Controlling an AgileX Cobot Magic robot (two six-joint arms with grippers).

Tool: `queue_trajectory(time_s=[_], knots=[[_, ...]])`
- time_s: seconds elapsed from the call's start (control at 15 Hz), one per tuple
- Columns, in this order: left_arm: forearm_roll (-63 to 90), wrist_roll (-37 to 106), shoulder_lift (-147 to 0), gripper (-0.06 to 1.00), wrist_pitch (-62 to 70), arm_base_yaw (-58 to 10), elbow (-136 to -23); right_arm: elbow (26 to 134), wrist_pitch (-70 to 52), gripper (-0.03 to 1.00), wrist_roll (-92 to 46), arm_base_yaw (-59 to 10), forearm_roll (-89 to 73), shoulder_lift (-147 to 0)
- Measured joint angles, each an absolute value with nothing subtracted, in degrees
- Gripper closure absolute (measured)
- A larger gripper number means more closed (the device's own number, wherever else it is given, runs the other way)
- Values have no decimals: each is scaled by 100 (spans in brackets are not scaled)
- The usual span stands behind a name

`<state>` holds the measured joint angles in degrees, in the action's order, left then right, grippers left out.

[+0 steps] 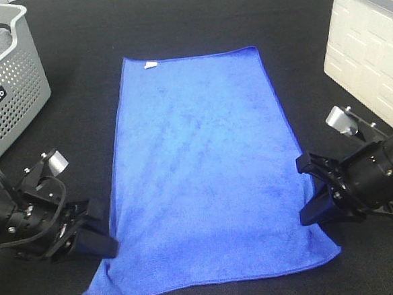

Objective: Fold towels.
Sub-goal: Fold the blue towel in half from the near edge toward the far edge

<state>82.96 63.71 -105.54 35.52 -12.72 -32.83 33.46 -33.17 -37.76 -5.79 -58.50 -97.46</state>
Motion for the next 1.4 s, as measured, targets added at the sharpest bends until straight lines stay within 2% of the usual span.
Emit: queue_trajectory(time_s=[0.4,0.87,1.07,1.4], knots=[[6801,5117,-9293,94,3598,-1278,-2384,2435,-3736,97,-3037,-584,-5180,-8657],[6606,4796,-8932,94,3684,-1283,-2034,2137,-3856,97,-2934,-584,-5145,-8325],[6234,4234,-8955,94,3690,-1283,-2733,2899,-3890,97,-2893,-584,-5036,-8422],[4160,2389,-9505,94,3753,-1283,-4767,4836,-4171,97,-2458,-584,-4566,-9471]])
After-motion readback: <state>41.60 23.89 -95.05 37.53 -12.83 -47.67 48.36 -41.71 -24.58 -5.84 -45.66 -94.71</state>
